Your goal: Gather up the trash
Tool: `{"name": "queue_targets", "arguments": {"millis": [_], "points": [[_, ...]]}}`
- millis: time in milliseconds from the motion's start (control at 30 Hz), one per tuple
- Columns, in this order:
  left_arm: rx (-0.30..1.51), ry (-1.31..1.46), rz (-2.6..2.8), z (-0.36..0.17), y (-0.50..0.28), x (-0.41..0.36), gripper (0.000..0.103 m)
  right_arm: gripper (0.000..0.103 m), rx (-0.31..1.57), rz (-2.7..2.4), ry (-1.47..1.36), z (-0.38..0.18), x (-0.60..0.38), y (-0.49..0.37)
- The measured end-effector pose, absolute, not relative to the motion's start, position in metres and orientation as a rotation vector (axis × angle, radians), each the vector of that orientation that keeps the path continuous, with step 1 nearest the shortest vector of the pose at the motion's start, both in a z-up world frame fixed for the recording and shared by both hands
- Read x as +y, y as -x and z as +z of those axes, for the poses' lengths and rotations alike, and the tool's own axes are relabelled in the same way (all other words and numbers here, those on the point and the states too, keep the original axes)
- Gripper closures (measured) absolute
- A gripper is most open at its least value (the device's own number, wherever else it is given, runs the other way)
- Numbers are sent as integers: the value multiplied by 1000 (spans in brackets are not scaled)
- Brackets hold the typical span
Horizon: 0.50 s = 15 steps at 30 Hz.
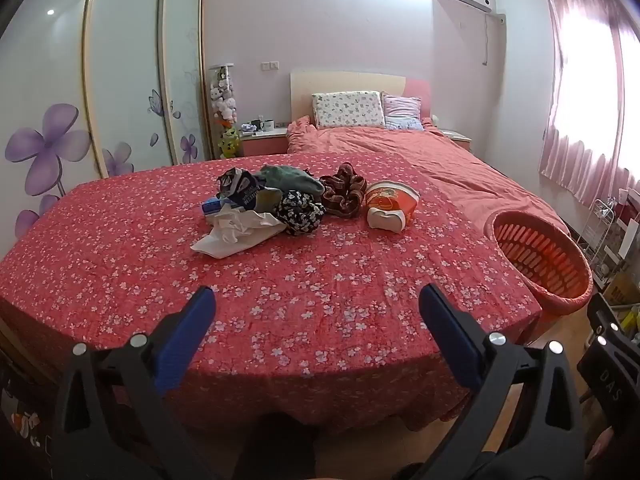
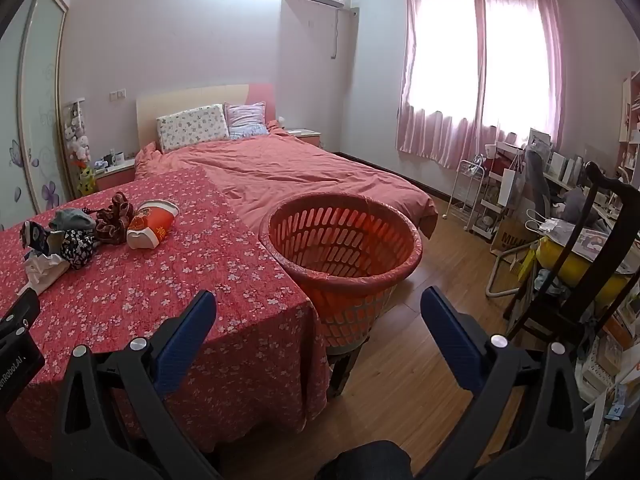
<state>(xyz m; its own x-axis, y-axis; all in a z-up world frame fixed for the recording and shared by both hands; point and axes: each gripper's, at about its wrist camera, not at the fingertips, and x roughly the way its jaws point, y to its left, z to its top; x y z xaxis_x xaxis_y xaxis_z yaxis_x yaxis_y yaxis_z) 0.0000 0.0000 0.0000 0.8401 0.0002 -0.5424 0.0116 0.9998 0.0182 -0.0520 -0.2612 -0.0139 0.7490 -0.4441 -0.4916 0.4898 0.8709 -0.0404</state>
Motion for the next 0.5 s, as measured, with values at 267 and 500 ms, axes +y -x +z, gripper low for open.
{"name": "queue_targets", "arguments": {"millis": [267,500], "points": [[574,-18,-8,0,0,0,4,2,509,-511,-91,-14,-261,52],[572,-19,-9,0,0,-1,4,2,509,-511,-92,-11,-260,53]]}}
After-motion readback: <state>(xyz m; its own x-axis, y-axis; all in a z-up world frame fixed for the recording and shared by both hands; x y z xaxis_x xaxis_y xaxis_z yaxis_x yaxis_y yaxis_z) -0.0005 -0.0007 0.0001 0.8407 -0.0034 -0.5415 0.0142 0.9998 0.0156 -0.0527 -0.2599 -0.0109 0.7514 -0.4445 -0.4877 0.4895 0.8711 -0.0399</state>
